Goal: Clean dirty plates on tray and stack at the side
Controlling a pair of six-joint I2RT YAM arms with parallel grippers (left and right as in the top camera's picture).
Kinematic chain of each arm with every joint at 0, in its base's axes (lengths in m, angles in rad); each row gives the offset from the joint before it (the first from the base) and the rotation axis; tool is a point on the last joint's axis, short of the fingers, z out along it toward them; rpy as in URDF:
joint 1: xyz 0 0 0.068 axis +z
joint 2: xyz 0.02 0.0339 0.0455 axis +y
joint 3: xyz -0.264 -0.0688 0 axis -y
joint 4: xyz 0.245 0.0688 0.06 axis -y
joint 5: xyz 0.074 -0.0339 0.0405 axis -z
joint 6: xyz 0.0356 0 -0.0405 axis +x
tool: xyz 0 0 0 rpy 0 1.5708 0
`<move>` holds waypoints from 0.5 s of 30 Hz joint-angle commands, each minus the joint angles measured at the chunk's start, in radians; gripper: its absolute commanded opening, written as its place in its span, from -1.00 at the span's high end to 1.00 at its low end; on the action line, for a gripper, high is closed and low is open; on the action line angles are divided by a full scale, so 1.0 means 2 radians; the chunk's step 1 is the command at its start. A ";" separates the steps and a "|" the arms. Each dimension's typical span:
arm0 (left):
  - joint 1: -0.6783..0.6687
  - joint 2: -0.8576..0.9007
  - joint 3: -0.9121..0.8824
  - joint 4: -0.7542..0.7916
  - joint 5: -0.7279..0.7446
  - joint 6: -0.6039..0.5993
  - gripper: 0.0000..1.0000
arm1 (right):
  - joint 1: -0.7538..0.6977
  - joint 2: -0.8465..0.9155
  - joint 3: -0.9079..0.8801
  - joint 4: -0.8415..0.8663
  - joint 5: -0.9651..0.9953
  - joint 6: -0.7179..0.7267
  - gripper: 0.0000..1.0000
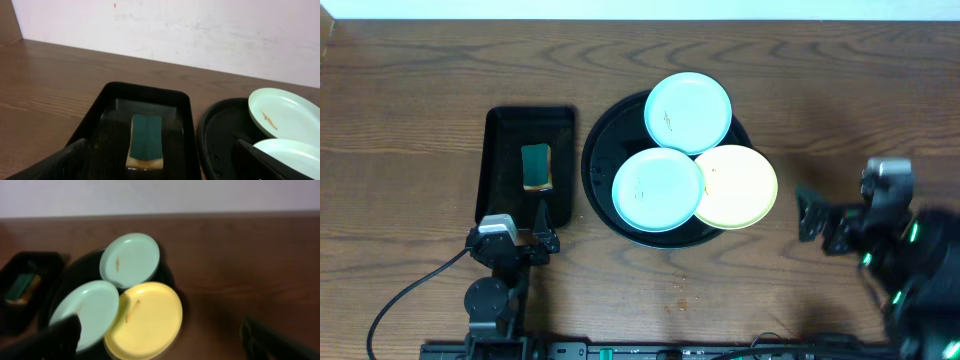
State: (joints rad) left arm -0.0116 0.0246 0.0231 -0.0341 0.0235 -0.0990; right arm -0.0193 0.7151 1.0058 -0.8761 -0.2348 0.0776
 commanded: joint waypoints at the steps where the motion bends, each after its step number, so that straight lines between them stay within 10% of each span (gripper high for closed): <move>1: -0.002 0.001 -0.010 -0.018 -0.006 0.008 -0.80 | -0.003 0.139 0.169 -0.120 -0.007 -0.017 -0.99; 7: -0.002 0.001 -0.010 -0.018 -0.006 0.008 -0.80 | -0.003 0.309 0.369 -0.261 -0.095 0.009 -0.99; 15: -0.002 0.002 0.016 -0.047 -0.002 -0.029 -0.79 | 0.056 0.382 0.382 -0.264 -0.079 0.056 -0.63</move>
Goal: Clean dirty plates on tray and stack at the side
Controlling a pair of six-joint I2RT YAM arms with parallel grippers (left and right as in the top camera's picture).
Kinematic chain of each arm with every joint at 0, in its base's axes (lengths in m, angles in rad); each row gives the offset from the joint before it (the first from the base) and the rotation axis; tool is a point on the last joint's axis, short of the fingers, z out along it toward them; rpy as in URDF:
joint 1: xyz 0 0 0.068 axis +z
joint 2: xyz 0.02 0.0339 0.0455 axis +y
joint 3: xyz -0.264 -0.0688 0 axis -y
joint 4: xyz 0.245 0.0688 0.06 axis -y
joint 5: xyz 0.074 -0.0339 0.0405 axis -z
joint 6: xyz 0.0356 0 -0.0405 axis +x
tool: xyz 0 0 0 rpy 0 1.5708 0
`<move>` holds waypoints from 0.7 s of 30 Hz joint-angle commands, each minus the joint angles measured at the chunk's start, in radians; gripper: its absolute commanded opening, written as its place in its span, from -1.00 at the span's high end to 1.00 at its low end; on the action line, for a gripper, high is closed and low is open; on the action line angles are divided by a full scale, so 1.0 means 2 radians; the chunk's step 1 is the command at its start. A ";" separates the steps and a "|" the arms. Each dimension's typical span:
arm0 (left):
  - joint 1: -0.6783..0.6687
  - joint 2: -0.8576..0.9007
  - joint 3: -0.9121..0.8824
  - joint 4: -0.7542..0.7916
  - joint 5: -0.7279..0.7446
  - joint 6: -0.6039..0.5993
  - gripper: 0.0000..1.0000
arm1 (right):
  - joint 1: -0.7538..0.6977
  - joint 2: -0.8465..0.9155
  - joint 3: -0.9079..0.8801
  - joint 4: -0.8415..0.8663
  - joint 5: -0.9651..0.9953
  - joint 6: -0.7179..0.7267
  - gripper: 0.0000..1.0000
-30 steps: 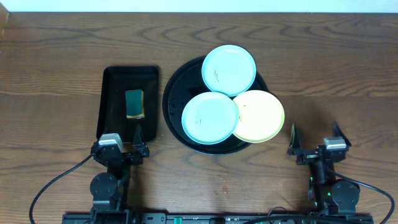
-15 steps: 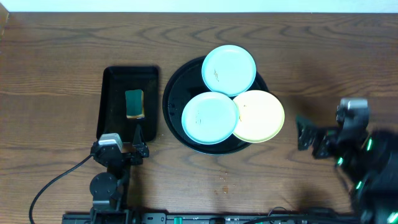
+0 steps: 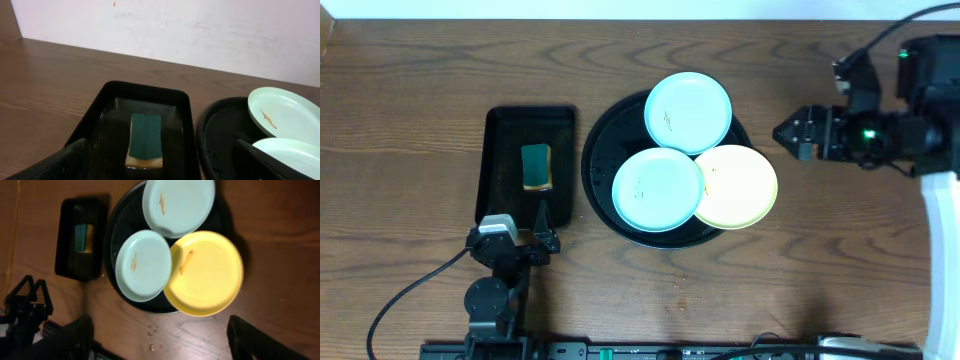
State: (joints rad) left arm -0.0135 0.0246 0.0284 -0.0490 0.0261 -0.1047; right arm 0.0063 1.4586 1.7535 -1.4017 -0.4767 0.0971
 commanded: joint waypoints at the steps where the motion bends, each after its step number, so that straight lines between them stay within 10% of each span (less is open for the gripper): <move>1: -0.002 0.005 0.029 -0.056 0.006 -0.034 -0.79 | 0.057 0.014 0.008 -0.001 0.072 0.062 -0.63; 7: -0.002 0.093 0.199 -0.162 0.037 -0.036 -0.79 | 0.160 0.034 0.008 0.013 0.178 0.118 -0.68; 21: -0.002 0.603 0.797 -0.615 0.075 -0.019 -0.79 | 0.268 0.166 0.008 0.015 0.210 0.212 -0.66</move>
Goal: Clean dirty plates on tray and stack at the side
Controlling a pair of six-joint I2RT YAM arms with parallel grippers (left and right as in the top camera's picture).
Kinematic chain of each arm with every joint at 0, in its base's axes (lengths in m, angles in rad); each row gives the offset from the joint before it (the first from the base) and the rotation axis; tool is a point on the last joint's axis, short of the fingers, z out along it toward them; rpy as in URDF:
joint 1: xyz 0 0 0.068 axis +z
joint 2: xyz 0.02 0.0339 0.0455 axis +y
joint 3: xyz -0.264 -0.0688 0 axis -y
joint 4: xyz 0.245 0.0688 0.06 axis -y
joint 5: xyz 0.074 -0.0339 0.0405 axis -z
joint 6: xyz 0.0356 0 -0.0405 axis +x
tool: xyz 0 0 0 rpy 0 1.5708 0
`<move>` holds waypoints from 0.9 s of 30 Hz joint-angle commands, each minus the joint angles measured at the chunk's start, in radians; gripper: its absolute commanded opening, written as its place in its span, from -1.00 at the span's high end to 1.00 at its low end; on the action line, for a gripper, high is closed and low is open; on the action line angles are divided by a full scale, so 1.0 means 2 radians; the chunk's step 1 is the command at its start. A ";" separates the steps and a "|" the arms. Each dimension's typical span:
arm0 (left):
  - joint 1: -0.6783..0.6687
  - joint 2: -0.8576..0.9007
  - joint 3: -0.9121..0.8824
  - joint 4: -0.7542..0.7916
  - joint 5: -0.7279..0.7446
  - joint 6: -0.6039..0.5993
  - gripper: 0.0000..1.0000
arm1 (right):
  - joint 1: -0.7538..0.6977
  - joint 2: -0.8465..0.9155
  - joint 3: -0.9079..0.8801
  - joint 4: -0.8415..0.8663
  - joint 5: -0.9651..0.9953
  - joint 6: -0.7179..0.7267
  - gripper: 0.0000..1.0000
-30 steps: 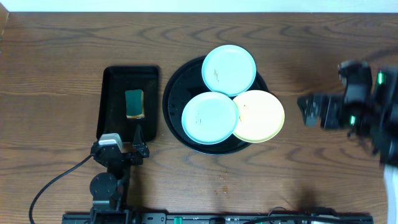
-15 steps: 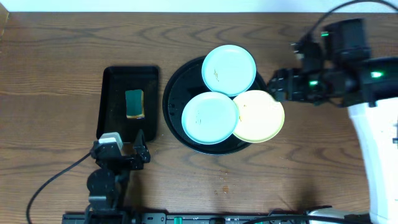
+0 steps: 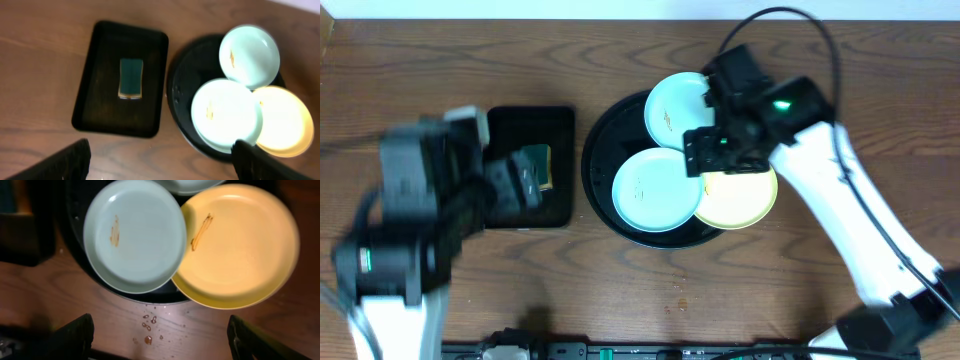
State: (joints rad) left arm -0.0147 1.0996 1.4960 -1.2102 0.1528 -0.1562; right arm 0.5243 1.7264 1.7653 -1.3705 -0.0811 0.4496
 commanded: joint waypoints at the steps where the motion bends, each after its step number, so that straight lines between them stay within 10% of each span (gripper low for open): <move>1: -0.001 0.084 0.077 -0.040 0.011 0.007 -0.79 | 0.010 0.043 0.002 0.001 0.013 0.037 -0.66; 27: -0.001 0.250 0.080 -0.058 -0.021 0.006 -0.79 | -0.014 0.190 -0.025 0.072 0.010 -0.011 -0.15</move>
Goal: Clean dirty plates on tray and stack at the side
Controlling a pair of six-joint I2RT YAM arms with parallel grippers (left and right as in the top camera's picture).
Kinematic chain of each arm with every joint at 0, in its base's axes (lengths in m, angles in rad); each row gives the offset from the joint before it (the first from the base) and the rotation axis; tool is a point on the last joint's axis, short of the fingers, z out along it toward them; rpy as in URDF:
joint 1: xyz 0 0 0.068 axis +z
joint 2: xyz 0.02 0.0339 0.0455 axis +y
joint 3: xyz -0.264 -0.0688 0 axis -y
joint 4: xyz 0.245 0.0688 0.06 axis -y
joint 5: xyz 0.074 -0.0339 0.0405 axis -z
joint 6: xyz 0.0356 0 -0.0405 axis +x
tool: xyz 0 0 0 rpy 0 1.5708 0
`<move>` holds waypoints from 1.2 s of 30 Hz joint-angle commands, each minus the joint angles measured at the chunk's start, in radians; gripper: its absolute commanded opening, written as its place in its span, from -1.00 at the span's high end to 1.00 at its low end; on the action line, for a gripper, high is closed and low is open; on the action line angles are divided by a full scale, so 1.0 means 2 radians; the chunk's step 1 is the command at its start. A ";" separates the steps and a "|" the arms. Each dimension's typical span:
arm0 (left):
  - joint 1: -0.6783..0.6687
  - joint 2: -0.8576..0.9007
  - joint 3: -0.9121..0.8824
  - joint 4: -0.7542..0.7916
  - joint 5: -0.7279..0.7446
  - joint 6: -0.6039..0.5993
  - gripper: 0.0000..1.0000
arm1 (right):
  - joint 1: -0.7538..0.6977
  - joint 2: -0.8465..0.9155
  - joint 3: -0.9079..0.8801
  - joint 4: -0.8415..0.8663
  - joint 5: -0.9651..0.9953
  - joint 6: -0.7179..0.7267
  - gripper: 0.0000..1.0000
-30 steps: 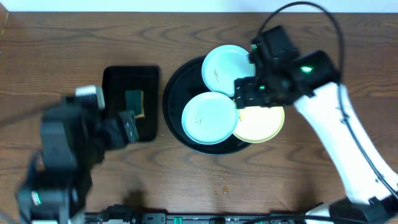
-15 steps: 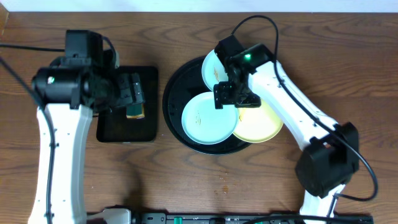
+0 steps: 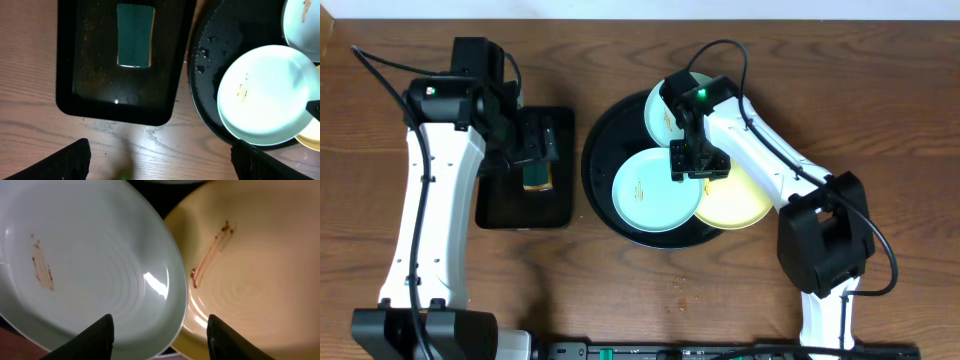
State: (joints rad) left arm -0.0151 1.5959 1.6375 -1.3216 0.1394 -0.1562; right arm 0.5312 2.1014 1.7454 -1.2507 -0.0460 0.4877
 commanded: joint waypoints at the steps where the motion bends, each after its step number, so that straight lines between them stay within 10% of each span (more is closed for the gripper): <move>1: -0.001 0.002 0.009 -0.003 -0.014 0.006 -0.79 | -0.023 0.002 -0.020 0.020 -0.017 -0.039 -0.16; 15: -0.001 0.002 0.009 0.001 -0.014 0.006 -0.79 | -0.058 -0.019 -0.024 0.008 -0.097 -0.117 -0.44; 23: -0.001 0.002 0.009 -0.001 -0.014 0.006 -0.80 | -0.024 -0.019 -0.060 0.027 -0.007 -0.040 -0.33; 32: -0.001 0.003 0.003 0.003 -0.014 0.006 -0.80 | -0.024 -0.019 -0.093 0.085 -0.051 -0.040 0.06; 36: -0.001 0.003 0.003 0.003 -0.014 0.006 -0.79 | -0.024 -0.019 -0.093 0.091 -0.052 -0.036 0.59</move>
State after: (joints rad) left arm -0.0151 1.5970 1.6375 -1.3125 0.1242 -0.1562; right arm 0.4828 2.0933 1.5639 -1.0718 -0.1371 0.3954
